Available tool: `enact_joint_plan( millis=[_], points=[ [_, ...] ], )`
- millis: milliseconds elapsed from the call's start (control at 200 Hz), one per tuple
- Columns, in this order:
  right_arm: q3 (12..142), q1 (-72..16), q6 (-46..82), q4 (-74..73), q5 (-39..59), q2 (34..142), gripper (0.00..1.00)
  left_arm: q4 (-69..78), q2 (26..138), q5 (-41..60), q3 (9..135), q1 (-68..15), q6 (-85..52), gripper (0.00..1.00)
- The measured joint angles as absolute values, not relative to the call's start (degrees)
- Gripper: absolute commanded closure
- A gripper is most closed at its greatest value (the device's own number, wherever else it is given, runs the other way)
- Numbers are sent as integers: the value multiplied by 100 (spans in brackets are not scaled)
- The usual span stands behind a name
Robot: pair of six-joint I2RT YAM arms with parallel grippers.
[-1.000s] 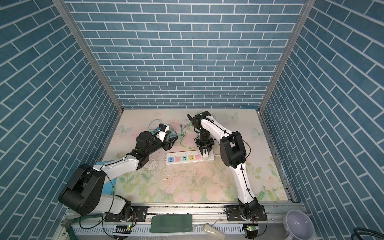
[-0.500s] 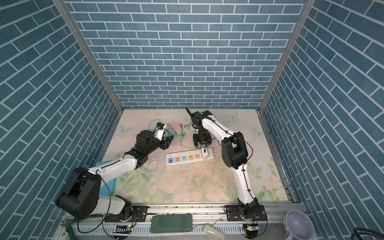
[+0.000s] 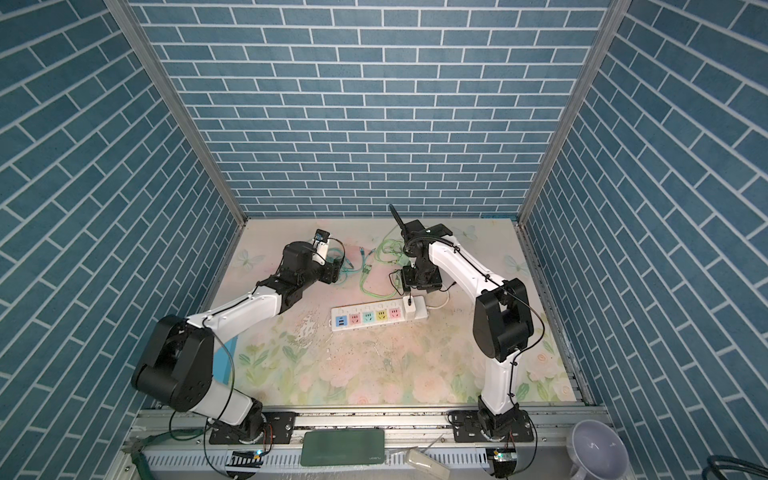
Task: Insert the plug
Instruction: 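Reach the left gripper over the mint-green charger while the right draws back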
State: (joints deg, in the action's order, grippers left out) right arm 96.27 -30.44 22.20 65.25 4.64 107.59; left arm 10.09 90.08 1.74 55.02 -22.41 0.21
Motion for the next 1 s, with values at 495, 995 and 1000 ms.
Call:
enact_joint_plan(
  millis=[495,995,1000],
  points=[
    [9566,-2359,2001,5317,666,10412,29,49,10422,399,7279,-2383,-187,16],
    [9028,-2003,1402,4486,620,10289,33,-484,11504,1026,8650,-3232,-867,18],
    [9024,-2001,1400,4480,620,10289,33,-478,11522,1026,8656,-3240,-882,18]
  ],
)
